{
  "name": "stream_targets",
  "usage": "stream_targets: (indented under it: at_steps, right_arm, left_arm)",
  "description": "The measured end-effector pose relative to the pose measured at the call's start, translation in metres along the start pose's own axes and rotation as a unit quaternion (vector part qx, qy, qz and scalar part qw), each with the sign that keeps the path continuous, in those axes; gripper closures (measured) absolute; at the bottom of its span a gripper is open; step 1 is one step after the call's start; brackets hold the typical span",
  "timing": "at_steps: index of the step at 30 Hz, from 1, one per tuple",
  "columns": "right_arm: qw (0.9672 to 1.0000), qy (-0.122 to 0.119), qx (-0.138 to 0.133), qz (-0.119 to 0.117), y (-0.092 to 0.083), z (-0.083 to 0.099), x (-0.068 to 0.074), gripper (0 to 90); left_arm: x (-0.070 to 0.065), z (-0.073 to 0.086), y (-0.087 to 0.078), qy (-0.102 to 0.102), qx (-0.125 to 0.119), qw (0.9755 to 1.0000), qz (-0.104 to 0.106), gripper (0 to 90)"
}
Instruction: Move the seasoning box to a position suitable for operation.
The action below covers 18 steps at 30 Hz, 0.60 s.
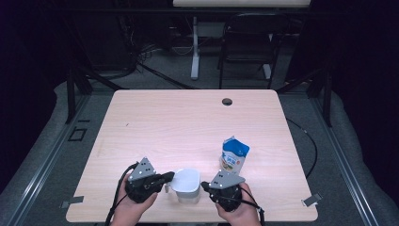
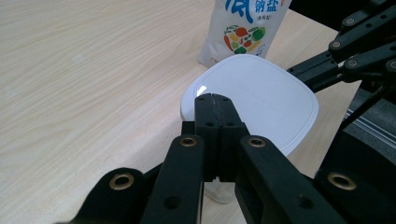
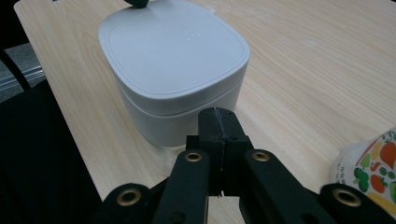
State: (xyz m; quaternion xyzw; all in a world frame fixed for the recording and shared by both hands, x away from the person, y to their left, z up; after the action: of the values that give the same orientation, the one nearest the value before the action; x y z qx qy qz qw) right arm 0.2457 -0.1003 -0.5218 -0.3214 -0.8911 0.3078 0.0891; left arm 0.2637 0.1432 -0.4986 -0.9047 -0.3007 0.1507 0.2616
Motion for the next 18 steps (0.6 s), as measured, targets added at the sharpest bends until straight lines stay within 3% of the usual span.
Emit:
stream_targets:
  at_steps: [18]
  right_arm:
    - [0.9998, 0.005, -0.014, -0.015, -0.0017, -0.0012, 0.0009, 90.0]
  left_arm:
    - [0.0007, 0.0013, -0.0003, -0.003, -0.003, 1.0000, -0.001, 90.0]
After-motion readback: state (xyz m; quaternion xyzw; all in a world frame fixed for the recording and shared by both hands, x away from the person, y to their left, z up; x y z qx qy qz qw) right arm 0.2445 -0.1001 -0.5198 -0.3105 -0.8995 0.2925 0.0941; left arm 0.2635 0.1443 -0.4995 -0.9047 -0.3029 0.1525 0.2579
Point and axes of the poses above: each handheld gripper's, and its own axes: y roughly forward along the jaws, z roughly out of its underside, x roughly to its left, the point moved 2 cm from there along y, roughly forward along the jaws
